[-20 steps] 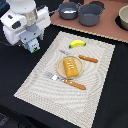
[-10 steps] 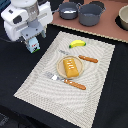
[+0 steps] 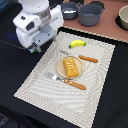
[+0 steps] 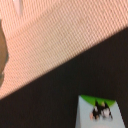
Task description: Interact with the objects in diverse but meaningful ways.
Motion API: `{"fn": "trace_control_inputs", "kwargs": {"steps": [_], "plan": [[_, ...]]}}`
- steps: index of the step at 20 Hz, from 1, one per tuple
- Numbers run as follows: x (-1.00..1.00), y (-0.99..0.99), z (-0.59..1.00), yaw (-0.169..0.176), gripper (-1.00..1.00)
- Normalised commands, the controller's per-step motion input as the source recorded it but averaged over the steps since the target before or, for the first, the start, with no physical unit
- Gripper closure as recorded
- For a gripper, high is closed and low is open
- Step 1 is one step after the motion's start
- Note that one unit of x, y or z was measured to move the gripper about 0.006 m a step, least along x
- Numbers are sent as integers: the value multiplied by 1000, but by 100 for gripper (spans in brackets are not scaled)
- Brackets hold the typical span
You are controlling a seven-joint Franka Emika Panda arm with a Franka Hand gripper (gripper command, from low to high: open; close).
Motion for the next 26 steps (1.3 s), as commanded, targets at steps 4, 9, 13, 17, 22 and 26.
{"fn": "trace_control_inputs", "kwargs": {"steps": [4, 9, 13, 17, 22, 26], "plan": [[963, 94, 304, -1, -100], [867, 122, 250, -15, -100], [772, 260, 516, -42, -100], [806, 468, 524, -3, -100], [426, 853, 585, 0, -100], [391, 850, 537, 33, -100]]}}
